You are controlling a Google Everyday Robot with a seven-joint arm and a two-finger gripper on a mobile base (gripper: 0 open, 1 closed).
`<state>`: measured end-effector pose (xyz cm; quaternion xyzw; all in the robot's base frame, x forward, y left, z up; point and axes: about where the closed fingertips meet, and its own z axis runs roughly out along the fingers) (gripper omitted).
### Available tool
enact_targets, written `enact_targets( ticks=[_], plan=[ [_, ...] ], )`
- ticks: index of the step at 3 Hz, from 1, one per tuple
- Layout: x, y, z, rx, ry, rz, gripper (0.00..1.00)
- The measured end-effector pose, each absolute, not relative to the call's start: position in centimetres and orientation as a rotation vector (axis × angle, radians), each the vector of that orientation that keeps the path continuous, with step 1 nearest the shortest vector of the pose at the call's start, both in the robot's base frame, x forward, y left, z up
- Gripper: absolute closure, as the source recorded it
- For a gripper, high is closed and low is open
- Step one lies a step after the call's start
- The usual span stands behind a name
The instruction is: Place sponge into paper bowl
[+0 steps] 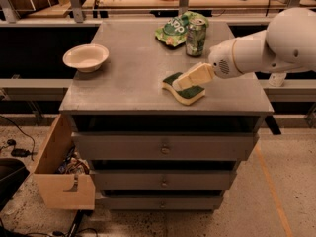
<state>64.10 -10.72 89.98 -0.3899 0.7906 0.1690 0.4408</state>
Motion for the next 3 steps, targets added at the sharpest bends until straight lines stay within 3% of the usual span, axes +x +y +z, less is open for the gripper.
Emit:
enact_targets(
  ticks=[3],
  plan=[
    [64.3,-6.2,84.9,-1.032,2.063,0.518,0.0]
  ],
)
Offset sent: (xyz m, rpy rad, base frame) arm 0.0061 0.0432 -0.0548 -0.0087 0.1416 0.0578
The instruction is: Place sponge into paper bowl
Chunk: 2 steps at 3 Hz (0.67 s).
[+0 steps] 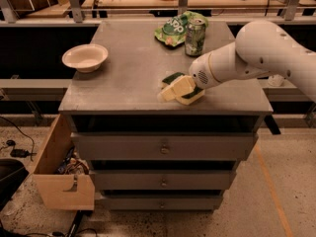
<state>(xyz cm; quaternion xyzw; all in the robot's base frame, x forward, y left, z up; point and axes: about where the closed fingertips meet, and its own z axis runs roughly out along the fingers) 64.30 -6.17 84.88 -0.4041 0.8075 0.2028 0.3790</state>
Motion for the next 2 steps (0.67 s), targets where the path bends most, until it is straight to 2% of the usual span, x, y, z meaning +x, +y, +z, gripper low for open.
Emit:
enact_targets(
  ticks=[1,2],
  plan=[
    [64.06,-5.03,83.89,-1.048,2.091,0.532,0.15],
    [64.02,-4.49,83.63,-1.052,2.107,0.517,0.37]
  ],
)
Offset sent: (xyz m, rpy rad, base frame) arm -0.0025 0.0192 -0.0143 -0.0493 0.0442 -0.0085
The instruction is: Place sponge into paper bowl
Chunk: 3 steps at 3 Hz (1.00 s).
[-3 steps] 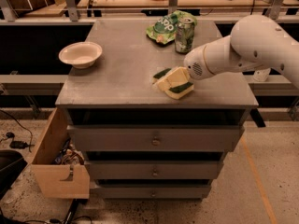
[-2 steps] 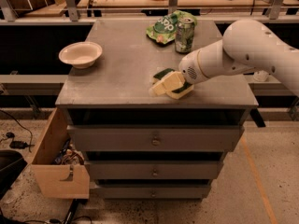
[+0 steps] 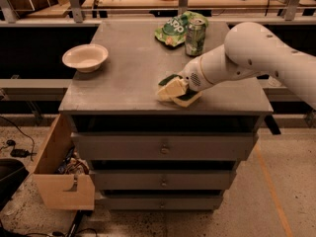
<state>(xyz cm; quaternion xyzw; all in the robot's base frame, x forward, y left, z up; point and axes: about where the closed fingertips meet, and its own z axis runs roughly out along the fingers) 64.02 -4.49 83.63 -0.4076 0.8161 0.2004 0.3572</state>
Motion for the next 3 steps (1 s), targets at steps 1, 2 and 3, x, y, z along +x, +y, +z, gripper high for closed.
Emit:
enact_targets(
  ticks=[1,2,3],
  plan=[
    [63.88,-4.39,83.52,-1.042,2.123,0.496,0.62],
    [63.86,-4.22,83.46,-1.046,2.122,0.5,0.83],
    [63.82,-4.0,83.39,-1.05,2.122,0.502,1.0]
  ],
)
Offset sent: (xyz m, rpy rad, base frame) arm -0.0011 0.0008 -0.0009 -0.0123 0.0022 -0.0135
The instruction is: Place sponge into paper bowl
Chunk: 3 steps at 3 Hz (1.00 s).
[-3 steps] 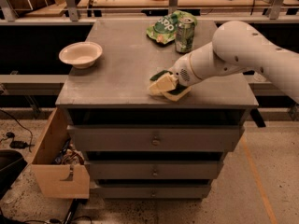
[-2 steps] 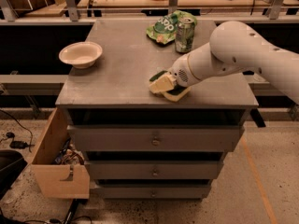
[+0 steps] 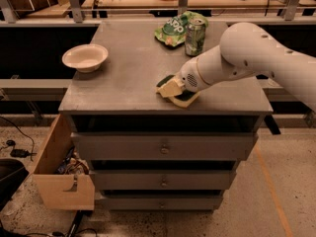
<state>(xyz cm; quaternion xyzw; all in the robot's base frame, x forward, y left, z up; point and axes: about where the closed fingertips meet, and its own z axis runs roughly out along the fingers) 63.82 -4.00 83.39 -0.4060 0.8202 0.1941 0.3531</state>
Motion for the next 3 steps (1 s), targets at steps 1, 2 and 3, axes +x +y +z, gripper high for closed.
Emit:
enact_targets(
  ticks=[1,2,3],
  plan=[
    [63.8,-4.0,83.4,-1.05,2.121,0.502,1.0],
    [64.9,-3.7,84.7,-1.063,2.115,0.521,1.0],
    [67.3,-3.3,87.1,-1.056,2.117,0.549,1.0]
  ],
)
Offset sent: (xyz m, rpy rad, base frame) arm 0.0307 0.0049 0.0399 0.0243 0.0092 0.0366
